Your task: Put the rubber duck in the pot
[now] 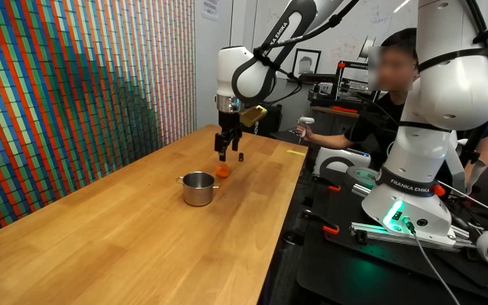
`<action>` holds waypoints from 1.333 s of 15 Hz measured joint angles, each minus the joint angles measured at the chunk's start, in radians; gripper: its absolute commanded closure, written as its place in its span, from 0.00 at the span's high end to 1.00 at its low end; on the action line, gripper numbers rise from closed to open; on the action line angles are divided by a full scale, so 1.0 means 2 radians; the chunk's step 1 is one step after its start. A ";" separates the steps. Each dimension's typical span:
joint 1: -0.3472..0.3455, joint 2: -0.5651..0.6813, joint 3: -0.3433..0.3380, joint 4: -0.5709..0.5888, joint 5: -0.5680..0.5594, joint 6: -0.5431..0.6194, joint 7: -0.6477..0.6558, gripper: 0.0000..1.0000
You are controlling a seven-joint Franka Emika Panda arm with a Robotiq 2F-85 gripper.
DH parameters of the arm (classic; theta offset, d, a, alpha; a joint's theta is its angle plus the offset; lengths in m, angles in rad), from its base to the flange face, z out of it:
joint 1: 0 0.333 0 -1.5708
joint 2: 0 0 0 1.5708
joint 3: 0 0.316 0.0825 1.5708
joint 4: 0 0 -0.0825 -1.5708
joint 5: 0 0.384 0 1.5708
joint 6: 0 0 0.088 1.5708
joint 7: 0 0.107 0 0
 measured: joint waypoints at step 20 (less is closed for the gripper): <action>0.043 0.113 -0.037 0.049 0.000 0.074 0.052 0.18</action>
